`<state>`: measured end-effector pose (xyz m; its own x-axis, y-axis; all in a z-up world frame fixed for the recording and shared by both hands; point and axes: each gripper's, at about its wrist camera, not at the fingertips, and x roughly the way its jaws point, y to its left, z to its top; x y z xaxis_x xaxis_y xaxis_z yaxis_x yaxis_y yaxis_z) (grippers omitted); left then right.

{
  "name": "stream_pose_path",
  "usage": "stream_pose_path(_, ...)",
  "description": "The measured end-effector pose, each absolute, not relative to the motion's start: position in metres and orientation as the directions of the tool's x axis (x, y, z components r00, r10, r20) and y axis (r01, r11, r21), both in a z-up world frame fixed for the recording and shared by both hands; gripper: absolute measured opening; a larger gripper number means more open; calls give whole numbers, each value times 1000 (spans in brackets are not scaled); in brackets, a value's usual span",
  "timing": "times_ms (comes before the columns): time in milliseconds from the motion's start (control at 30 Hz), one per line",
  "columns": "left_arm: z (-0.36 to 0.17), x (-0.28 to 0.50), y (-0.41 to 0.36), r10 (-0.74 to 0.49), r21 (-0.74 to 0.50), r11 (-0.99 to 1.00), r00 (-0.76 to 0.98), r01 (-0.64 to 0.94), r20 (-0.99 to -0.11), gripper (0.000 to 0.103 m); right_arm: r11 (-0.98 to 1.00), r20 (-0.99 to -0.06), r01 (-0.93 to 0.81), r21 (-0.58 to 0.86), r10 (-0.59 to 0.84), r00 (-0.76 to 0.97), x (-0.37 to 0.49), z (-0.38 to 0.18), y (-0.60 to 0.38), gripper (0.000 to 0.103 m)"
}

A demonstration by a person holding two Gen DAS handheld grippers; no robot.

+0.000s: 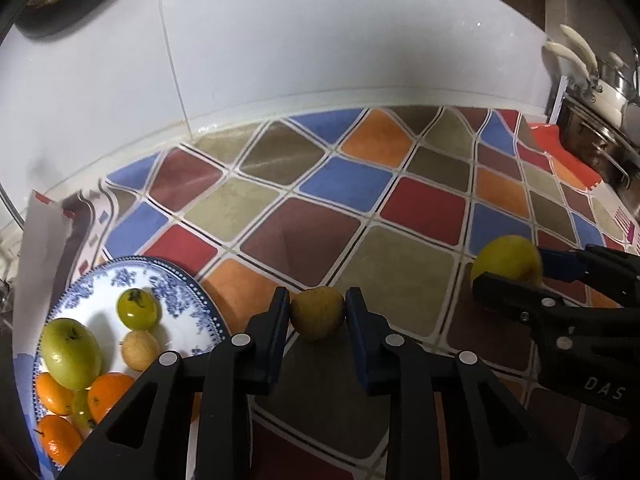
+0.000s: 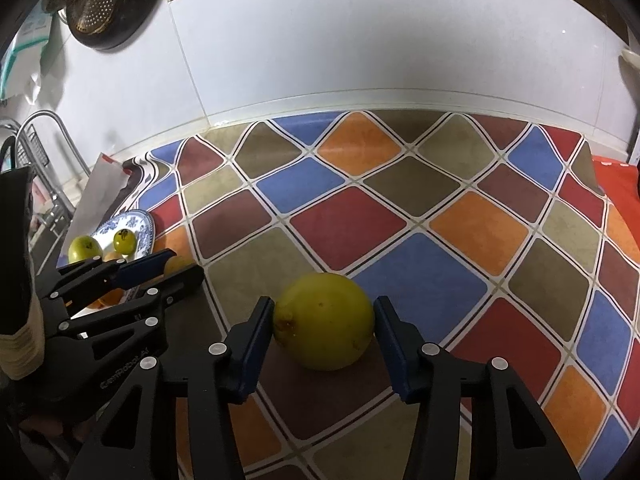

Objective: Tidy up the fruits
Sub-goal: 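Grasp a small brown pear with the left gripper while the right gripper grasps a yellow-green apple, then carry the pear with the left gripper while the right gripper carries the apple over the plate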

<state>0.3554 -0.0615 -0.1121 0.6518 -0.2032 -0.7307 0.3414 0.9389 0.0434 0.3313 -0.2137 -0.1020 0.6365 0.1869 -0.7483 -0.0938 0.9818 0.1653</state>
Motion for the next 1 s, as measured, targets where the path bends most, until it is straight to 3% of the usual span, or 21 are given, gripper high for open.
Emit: stream_pose_path(1000,-26,215,0,-182,14,972,791,234,-584,29,953,-631,-253,164,299,716,230,-20,-165,51)
